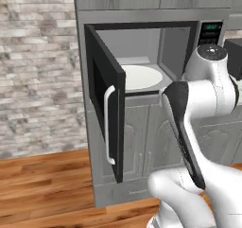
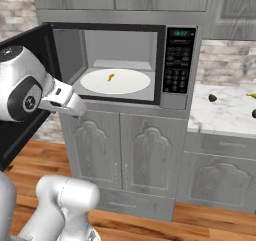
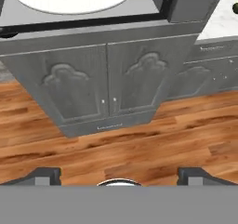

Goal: Close the microwave door.

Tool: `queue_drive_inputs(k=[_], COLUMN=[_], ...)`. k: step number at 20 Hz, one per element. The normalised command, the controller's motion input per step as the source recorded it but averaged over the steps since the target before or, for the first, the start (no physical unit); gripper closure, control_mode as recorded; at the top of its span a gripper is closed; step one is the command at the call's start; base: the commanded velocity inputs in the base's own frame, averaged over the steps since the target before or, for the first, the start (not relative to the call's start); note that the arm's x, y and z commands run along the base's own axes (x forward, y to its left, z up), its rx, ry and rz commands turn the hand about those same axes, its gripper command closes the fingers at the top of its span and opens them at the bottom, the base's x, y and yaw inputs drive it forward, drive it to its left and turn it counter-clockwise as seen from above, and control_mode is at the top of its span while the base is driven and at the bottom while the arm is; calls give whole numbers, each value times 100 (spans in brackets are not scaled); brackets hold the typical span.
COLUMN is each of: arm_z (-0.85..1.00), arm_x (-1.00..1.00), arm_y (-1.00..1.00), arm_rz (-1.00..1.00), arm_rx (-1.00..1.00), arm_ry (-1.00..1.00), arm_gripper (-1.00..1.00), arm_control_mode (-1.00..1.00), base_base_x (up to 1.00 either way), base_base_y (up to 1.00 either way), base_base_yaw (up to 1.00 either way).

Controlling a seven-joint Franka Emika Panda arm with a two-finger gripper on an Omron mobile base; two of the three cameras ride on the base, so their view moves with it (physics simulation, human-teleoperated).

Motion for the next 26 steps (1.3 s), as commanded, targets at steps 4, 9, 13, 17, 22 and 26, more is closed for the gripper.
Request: queue_drive_inputs(k=[4, 9, 13, 17, 22, 26], arm_z=[34, 41, 39, 11, -24, -31], arm_x=[-100, -100, -100, -39, 27, 98], arm_y=[94, 100, 100, 100, 100, 82], arm_rz=[-26, -12, -10, -25, -35, -25], arm_rx=[-14, -25, -32, -27, -26, -15], arm_ry=[-48, -47, -25, -5, 0, -25], arm_gripper=[-100, -100, -100, -100, -100, -100], arm_control_mode=[-100, -100, -100, -100, -100, -100], base_base_x=[0, 0, 0, 0, 0, 0], base_base_y=[0, 0, 0, 0, 0, 0], base_base_yaw=[0, 0, 0, 0, 0, 0])
